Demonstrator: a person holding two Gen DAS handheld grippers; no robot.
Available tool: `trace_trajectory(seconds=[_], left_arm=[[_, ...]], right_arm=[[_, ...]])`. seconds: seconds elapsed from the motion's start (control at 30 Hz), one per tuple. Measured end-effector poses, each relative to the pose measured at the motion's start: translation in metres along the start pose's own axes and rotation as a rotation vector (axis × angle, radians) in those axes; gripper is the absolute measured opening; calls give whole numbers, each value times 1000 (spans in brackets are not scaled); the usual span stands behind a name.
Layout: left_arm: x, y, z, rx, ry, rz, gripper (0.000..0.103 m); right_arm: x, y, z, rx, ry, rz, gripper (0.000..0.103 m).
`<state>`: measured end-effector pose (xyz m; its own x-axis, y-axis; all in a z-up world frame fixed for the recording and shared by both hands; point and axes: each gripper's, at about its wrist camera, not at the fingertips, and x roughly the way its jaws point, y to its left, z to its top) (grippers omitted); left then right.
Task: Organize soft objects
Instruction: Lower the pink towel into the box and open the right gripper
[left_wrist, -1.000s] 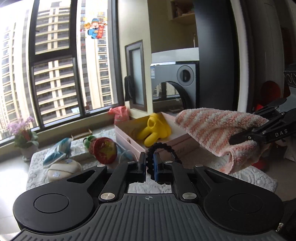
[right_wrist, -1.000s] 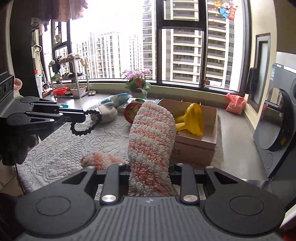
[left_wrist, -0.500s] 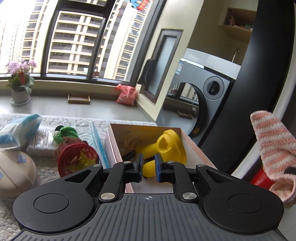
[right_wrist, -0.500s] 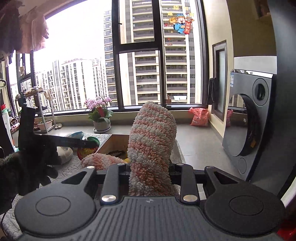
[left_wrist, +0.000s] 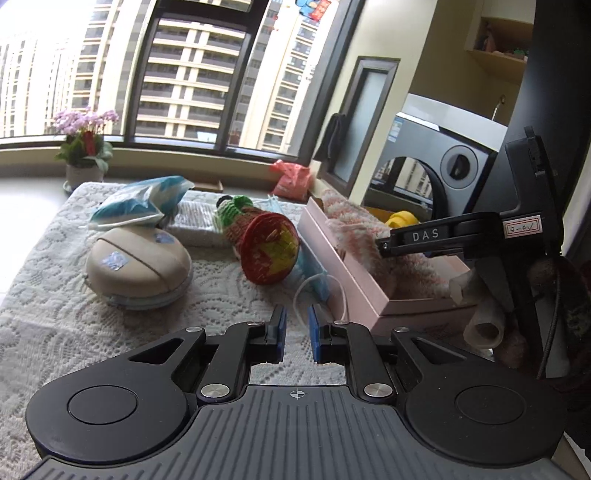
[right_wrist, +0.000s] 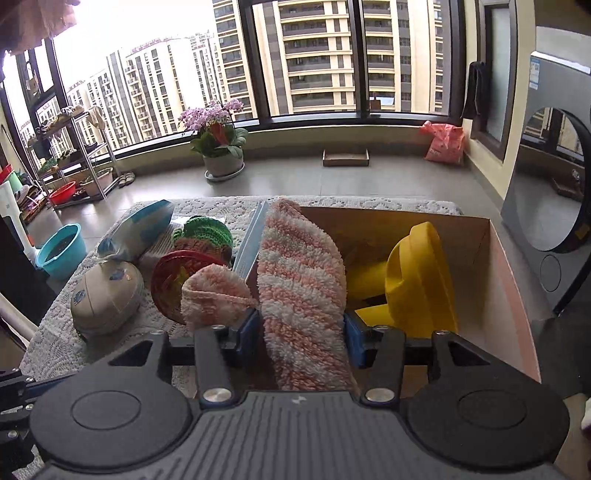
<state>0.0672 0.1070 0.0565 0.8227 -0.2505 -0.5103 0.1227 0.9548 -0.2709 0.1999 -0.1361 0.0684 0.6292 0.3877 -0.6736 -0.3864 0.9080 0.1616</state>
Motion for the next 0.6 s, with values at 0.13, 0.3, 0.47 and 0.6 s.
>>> trace_trajectory(seconds=[0.13,0.3,0.47,0.6], left_arm=[[2,17,-10,-56,3,8,15],[8,23,-21,-99,13,-8,15],[-3,17,-31,-59,8,-9,15],[-10,21,-33,-57,2,3,15]], right_arm=[[-30,0,-7,-37,-93,-22,57],[-41,15,5,-84,-104,78,44],[-5,27,11,-132,-8,2,19],[6,-6,12,60,34,43,14]])
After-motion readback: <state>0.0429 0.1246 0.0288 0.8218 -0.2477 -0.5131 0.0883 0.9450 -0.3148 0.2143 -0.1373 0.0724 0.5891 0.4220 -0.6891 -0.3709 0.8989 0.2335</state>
